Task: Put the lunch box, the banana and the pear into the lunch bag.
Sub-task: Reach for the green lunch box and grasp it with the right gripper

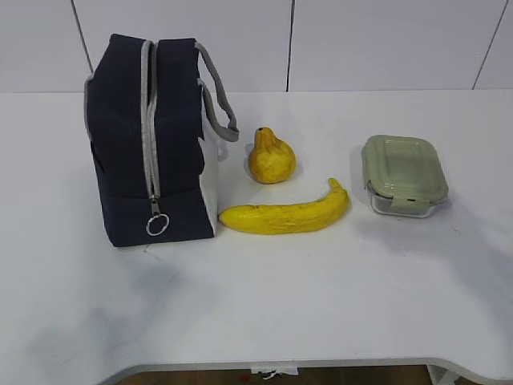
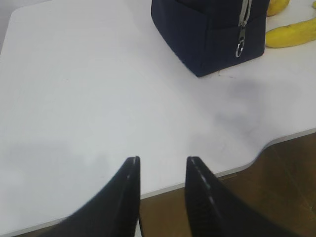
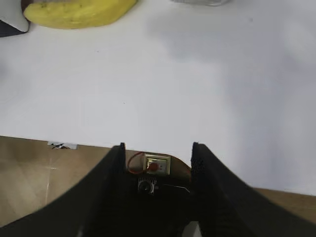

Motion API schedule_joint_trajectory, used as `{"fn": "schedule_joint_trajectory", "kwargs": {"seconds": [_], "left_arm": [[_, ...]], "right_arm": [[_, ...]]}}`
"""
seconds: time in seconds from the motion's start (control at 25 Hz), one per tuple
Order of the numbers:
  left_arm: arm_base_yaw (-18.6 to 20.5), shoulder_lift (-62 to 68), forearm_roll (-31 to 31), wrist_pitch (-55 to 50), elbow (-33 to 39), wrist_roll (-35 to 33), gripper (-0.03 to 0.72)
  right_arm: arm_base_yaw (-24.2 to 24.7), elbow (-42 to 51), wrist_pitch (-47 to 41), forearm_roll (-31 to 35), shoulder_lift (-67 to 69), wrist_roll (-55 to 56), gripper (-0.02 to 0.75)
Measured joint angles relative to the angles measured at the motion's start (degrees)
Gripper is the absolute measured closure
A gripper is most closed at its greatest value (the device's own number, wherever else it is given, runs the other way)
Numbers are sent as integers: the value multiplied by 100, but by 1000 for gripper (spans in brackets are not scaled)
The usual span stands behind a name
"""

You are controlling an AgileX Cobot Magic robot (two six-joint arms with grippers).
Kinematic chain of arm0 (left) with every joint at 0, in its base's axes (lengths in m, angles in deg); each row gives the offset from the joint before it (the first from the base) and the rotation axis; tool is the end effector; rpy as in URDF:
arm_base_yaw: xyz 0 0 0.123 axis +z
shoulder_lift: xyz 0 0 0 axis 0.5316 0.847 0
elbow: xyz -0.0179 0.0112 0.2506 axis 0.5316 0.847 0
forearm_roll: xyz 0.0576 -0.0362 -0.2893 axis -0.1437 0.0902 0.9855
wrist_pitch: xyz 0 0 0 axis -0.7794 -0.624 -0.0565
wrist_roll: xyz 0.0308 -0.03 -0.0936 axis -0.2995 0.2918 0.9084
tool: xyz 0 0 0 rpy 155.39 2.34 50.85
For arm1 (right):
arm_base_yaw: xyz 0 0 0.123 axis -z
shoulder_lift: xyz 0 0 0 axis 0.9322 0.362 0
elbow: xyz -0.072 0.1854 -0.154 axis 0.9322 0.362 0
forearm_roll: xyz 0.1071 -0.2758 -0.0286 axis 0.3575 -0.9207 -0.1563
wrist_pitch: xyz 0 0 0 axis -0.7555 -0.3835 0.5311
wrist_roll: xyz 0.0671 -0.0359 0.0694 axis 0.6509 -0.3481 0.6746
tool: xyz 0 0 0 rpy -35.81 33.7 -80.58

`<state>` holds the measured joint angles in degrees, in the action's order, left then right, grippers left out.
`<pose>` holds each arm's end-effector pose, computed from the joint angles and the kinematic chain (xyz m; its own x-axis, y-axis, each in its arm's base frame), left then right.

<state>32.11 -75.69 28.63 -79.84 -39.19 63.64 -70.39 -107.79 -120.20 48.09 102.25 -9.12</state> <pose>0.0744 -0.0149 0.2975 -0.4684 0.1551 -0.8698 0.2010 0.9774 0.0660 0.2394 0.0299 0.2638 -0.8674 0.0487 -0.4952 -0.0772 0.9700 0.2306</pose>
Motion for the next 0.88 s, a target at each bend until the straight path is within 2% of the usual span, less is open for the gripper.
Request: {"fn": "schedule_joint_trajectory", "kwargs": {"seconds": [0.16,0.28,0.4,0.6,0.72,0.88], "left_arm": [[0,0,0,0,0,0,447],[0,0,0,0,0,0,447],[0,0,0,0,0,0,447],[0,0,0,0,0,0,447],[0,0,0,0,0,0,447],[0,0,0,0,0,0,447]], "right_arm": [[0,-685,-26,304,943,-360,403],[174,-1157,-121,575,1561,-666,402],[621,-1533,-323,1259,2013,-1298,403],[1591,-1987,-1170,2473,2670,-2516,403],[2032,-2075,-1244,3087,3039,-3013,403],[2447,-2075,-1244,3365,3321,-3384,403]]}}
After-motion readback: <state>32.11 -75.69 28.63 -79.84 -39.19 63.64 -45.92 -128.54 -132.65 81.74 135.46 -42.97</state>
